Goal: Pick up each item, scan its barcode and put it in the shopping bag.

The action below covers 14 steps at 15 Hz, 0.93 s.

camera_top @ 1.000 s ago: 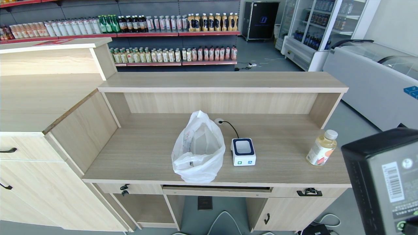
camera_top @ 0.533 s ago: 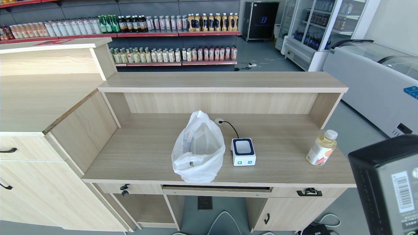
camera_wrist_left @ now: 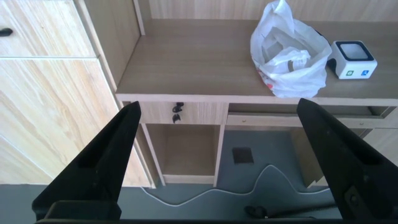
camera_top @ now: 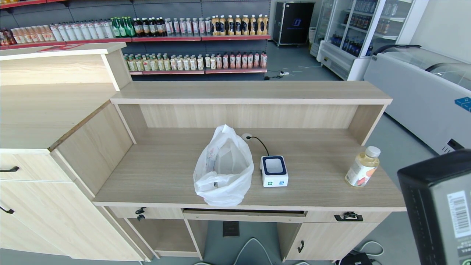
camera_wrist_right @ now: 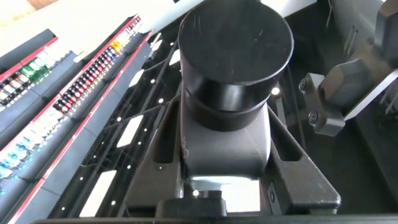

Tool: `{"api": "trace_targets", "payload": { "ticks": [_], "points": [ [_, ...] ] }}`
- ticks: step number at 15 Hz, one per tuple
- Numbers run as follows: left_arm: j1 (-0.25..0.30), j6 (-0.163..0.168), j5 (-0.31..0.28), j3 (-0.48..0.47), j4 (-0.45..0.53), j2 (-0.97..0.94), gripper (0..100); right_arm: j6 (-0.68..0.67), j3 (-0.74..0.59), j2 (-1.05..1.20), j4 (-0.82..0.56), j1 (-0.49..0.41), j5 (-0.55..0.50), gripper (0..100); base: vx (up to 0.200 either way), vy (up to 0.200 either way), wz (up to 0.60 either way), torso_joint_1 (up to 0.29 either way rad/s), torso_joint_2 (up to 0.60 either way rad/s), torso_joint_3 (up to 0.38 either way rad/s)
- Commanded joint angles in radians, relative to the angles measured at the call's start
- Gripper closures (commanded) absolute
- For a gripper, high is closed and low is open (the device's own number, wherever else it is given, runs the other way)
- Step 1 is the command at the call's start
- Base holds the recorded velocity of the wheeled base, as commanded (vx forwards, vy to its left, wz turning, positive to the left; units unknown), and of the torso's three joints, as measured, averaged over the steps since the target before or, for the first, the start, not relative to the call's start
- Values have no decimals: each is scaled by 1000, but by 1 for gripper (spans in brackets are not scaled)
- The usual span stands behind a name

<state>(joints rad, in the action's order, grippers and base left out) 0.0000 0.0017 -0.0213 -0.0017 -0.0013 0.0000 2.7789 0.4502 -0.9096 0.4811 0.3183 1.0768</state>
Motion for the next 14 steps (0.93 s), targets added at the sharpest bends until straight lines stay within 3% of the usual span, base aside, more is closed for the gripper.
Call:
{"api": "trace_targets", "payload": {
  "ticks": [1, 3, 5, 7, 9, 11, 12, 13, 14],
  "points": [
    [0, 0, 0, 0, 0, 0, 0, 1, -1, -5, 1, -4, 0, 100, 0, 0, 0, 0, 0, 0],
    [0, 0, 0, 0, 0, 0, 0, -56, 16, -14, 2, -59, -1, 100, 0, 0, 0, 0, 0, 0],
    [0, 0, 0, 0, 0, 0, 0, -216, 31, -41, 14, -159, -8, 100, 0, 0, 0, 0, 0, 0],
    [0, 0, 0, 0, 0, 0, 0, -578, 87, -80, 24, -398, -38, 100, 0, 0, 0, 0, 0, 0],
    [0, 0, 0, 0, 0, 0, 0, -975, 22, -103, 21, -619, -52, 100, 0, 0, 0, 0, 0, 0],
    [0, 0, 1, 0, 0, 0, 0, -1274, -8, -109, 17, -834, -86, 100, 0, 0, 0, 0, 0, 0],
    [0, 0, 0, 0, 0, 0, 0, -1358, -11, -127, 10, -863, -103, 100, 0, 0, 0, 0, 0, 0],
    [0, 0, 0, 0, 0, 0, 0, -1549, -10, -181, -4, -909, -123, 100, 0, 0, 0, 0, 0, 0],
    [0, 0, 0, 0, 0, 2, 0, -1619, -10, -201, -6, -952, -127, 100, 0, 0, 0, 0, 0, 0]
  ]
}}
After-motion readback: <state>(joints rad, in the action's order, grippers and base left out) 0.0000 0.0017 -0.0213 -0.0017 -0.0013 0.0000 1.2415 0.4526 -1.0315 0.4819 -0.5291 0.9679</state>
